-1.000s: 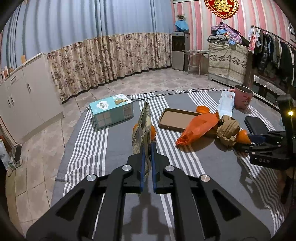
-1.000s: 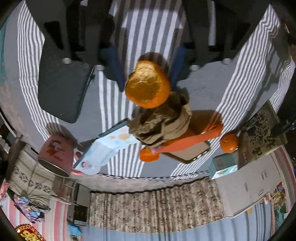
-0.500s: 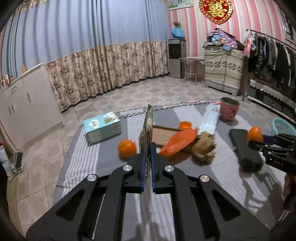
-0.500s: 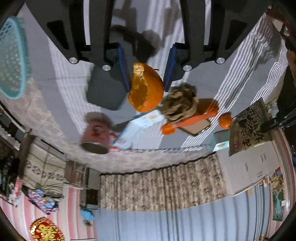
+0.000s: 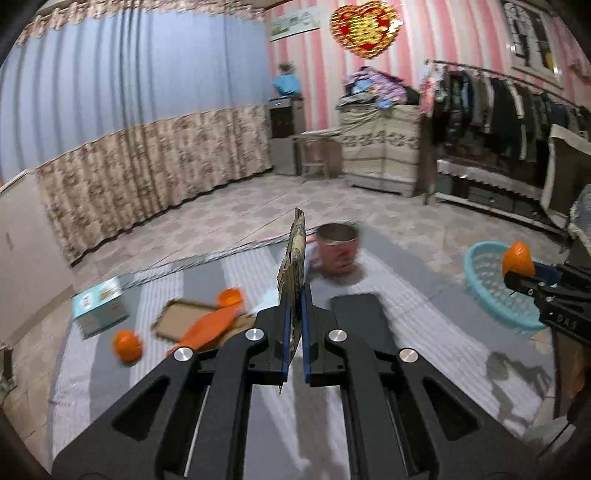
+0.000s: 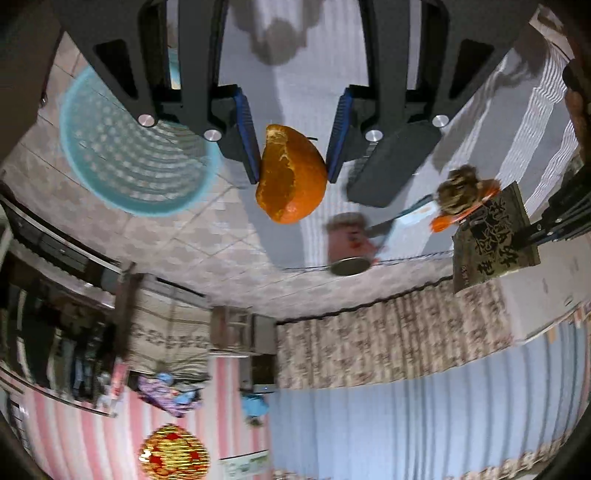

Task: Collect trash
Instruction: 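Carry the newspaper over the basket and open the left tool while the right tool carries the peel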

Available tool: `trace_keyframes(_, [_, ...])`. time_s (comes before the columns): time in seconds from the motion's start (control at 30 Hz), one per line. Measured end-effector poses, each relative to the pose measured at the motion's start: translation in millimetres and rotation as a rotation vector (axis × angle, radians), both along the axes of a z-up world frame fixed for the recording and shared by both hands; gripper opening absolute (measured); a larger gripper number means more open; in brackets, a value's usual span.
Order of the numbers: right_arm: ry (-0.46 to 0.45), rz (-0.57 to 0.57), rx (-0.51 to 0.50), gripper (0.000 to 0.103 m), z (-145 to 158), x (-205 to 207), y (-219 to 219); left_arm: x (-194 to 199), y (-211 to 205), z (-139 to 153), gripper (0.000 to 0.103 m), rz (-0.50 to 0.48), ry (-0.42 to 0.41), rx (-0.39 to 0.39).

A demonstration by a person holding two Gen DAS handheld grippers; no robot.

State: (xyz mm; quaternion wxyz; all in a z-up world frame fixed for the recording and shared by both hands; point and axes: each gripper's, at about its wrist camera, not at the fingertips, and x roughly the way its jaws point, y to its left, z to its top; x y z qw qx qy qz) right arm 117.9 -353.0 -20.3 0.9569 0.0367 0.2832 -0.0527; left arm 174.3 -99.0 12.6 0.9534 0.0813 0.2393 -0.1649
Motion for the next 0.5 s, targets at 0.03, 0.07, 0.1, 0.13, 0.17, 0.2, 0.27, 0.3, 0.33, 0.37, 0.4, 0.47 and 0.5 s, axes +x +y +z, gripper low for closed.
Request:
trace_keyframes(0.03, [-0.002, -0.018, 0.005, 0.037, 1.6, -3.6, -9.9, -2.5, -12.1, 2.4, 0.003, -0.022, -0.005, -0.006])
trace_keyframes(0.07, [-0.004, -0.035, 0.009, 0.037, 3.2, -6.9, -18.5, -4.1, -22.7, 4.6, 0.003, -0.041, -0.007, -0.012])
trace_keyframes(0.1, [-0.007, -0.06, 0.009, 0.037, 5.2, -10.6, -27.9, -6.3, -33.1, 6.5, 0.003, -0.062, -0.01, -0.019])
trace_keyframes(0.13, [-0.009, -0.081, 0.012, 0.037, 6.7, -14.5, -37.3, -8.5, -44.7, 8.3, 0.003, -0.086, -0.013, -0.026])
trace_keyframes(0.17, [-0.011, -0.093, 0.016, 0.037, 7.7, -17.0, -43.3, -10.2, -54.1, 9.2, 0.003, -0.103, -0.016, -0.03])
trace_keyframes(0.2, [-0.013, -0.115, 0.02, 0.037, 8.4, -21.7, -54.7, -11.6, -63.7, 10.0, 0.003, -0.121, -0.017, -0.034])
trace_keyframes(0.27, [-0.015, -0.139, 0.018, 0.037, 8.2, -24.9, -65.2, -14.1, -83.9, 9.2, 0.003, -0.157, -0.011, -0.044])
trace_keyframes(0.3, [-0.015, -0.157, 0.011, 0.037, 7.6, -27.5, -71.4, -15.9, -95.4, 8.7, 0.003, -0.178, -0.006, -0.047])
trace_keyframes(0.33, [-0.014, -0.173, 0.002, 0.037, 6.5, -28.9, -75.2, -17.6, -104.1, 7.8, 0.003, -0.194, -0.004, -0.048])
trace_keyframes(0.37, [-0.013, -0.192, -0.006, 0.037, 4.9, -31.3, -81.8, -16.1, -109.1, 7.9, 0.003, -0.205, -0.003, -0.047])
trace_keyframes(0.4, [-0.011, -0.201, -0.005, 0.037, 3.7, -31.8, -85.9, -18.1, -116.7, 6.5, 0.003, -0.219, -0.001, -0.047])
trace_keyframes(0.47, [-0.01, -0.224, 0.004, 0.037, 0.9, -35.0, -98.1, -21.1, -131.9, 4.4, 0.003, -0.252, 0.004, -0.056])
trace_keyframes(0.5, [-0.011, -0.235, 0.007, 0.037, 0.0, -37.3, -101.7, -22.6, -139.8, 2.5, 0.003, -0.271, 0.011, -0.065])
